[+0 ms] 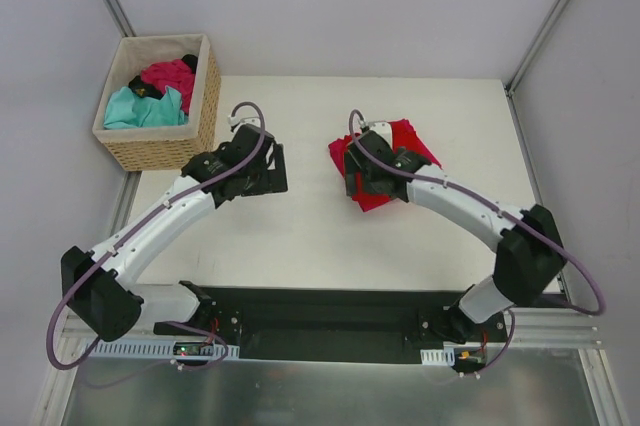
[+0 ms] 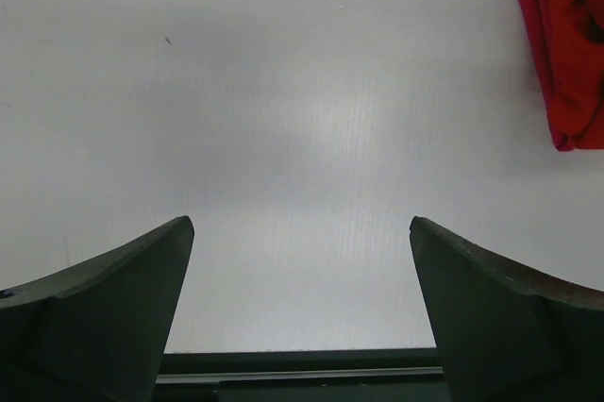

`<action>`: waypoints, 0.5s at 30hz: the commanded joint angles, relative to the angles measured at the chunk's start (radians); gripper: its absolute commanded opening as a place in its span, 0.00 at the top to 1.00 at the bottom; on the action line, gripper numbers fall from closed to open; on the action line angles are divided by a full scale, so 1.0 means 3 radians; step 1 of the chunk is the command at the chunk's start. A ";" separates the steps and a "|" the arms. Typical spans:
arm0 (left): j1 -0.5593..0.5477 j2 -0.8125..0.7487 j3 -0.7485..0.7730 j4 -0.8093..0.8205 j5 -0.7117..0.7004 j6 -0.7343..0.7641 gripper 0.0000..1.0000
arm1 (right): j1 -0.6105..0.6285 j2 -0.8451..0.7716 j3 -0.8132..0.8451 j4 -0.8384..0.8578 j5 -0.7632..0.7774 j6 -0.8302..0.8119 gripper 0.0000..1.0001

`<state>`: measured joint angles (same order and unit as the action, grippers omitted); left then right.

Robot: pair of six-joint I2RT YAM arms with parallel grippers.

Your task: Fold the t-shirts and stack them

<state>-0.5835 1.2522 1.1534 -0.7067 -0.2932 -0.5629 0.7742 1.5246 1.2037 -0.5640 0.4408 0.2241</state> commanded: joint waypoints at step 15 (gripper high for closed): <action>-0.0428 -0.0032 -0.0097 0.0162 -0.0291 -0.0149 0.01 | -0.0888 0.1371 0.0927 0.0229 -0.0584 -0.0036 0.04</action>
<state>-0.7074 1.2438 1.1107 -0.6689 -0.3302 -0.6174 0.5224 1.8870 1.4246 -0.4980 0.3191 0.2062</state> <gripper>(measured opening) 0.991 0.962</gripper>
